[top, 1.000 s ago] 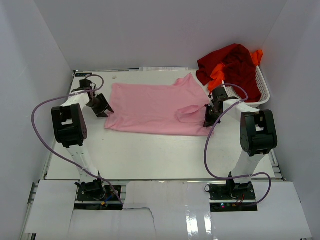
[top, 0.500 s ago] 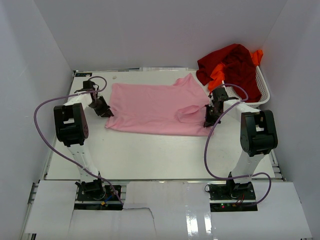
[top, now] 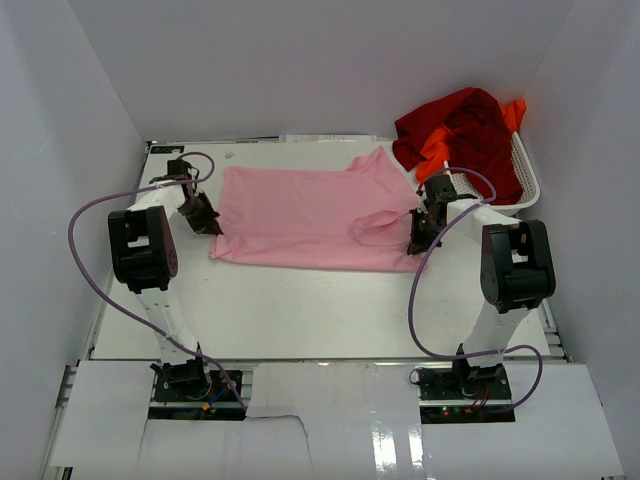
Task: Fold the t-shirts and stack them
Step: Fold the flattened tshirt in 1/3 of the way
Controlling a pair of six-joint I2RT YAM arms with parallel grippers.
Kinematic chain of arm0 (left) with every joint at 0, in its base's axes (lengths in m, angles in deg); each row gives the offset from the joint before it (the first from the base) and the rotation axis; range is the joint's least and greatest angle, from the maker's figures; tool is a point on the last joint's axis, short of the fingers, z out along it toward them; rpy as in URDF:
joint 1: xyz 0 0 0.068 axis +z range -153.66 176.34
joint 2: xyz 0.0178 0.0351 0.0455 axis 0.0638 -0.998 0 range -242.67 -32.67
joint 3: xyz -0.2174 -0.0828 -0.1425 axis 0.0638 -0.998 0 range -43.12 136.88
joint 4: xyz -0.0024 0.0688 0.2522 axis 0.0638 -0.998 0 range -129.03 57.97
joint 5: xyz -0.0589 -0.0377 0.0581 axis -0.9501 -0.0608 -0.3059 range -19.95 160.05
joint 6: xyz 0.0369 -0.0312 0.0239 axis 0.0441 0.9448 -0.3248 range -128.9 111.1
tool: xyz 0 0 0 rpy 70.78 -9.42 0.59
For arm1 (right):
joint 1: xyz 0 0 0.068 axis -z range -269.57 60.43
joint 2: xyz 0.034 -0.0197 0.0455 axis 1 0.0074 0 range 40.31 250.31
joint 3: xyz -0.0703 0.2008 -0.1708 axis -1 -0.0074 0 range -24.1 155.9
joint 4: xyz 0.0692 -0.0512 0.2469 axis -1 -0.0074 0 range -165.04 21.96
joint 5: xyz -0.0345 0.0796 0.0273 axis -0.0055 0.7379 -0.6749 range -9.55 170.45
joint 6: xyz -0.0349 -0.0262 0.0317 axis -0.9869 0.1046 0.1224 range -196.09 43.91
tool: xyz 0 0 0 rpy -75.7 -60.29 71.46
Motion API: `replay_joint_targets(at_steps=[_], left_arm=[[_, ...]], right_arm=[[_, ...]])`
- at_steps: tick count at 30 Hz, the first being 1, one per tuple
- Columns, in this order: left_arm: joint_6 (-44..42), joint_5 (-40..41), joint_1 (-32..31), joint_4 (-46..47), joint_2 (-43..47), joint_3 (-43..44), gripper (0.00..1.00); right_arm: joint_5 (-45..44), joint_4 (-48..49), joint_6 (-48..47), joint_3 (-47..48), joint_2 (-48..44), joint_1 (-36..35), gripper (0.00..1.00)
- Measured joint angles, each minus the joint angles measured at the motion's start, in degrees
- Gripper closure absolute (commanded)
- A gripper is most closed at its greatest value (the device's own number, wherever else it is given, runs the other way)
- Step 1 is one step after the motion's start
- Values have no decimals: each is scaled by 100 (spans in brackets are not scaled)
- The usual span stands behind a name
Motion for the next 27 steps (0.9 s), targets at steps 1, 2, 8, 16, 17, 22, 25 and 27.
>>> replay_joint_targets(at_steps=[1,2,8,16,17,22,25,27], left_arm=[[-13,66,-4,-46,0,28,100],[-13,129,-9,-90,0,63,100],[-11,280,-20,-304,0,264,100],[-66,177,-20,-728,-275,1182,100],[-81,162,-20,-756,-350,1303,100],[-192,125,-7,-922,-699,1622,100],[-258,129,9,-984,-881,1633,78],[-315,173,20,-1040,-960,1611,63]], right_arm=[[2,0,-2,0,-2,0,89],[0,0,-2,0,0,0,89],[4,0,-4,-2,-2,0,89],[9,24,-26,-26,-4,0,90],[9,28,-26,-31,-7,0,91],[11,31,-26,-33,-11,0,91],[11,33,-26,-33,-11,2,91],[11,33,-26,-33,-11,2,91]])
